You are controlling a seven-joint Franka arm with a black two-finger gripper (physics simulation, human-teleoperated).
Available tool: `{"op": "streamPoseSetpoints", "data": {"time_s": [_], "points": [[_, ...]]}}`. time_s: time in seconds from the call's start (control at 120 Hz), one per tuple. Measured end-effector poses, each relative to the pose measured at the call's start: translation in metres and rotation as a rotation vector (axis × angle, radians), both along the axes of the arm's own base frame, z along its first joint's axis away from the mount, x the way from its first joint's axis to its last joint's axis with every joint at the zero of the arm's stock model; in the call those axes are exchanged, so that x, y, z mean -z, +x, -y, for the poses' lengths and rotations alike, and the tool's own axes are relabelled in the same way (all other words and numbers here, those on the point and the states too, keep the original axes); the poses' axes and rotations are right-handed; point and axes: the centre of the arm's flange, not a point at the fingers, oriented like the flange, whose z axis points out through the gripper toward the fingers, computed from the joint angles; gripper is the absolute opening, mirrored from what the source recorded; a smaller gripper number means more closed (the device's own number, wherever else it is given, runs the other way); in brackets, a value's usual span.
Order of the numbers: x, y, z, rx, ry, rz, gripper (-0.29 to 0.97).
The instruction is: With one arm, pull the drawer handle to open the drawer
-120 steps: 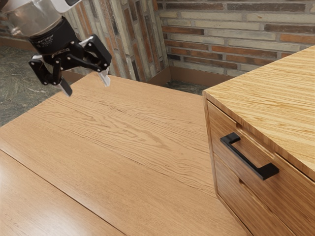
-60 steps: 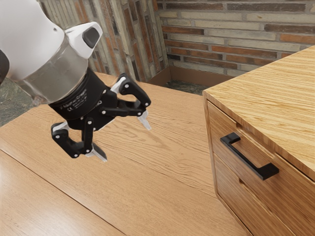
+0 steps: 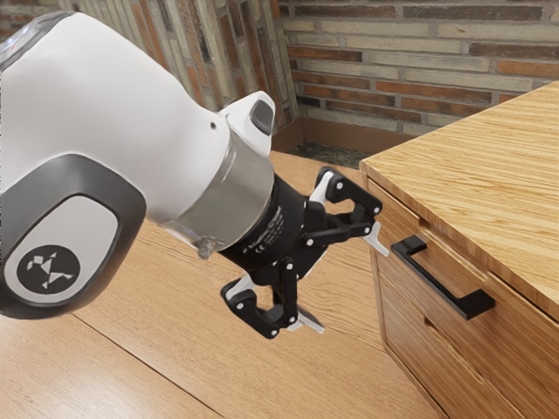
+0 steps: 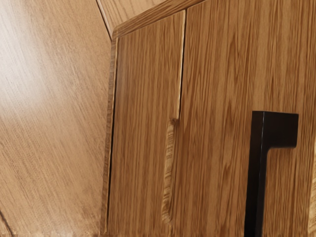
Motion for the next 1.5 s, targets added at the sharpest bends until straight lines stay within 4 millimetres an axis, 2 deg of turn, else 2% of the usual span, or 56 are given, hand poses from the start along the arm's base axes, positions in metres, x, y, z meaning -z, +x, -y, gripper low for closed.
{"op": "streamPoseSetpoints", "data": {"time_s": [0.125,0.283,0.483,1.0,1.5], "points": [[0.013,0.007,-0.005,-0.049,-0.025,-0.013,0.68],[0.02,0.015,-0.008,-0.09,-0.046,-0.012,0.68],[0.028,0.022,0.007,-0.095,-0.063,-0.001,0.68],[0.041,0.033,0.026,-0.108,-0.091,0.008,0.68],[0.053,0.042,0.025,-0.128,-0.097,-0.007,0.68]]}}
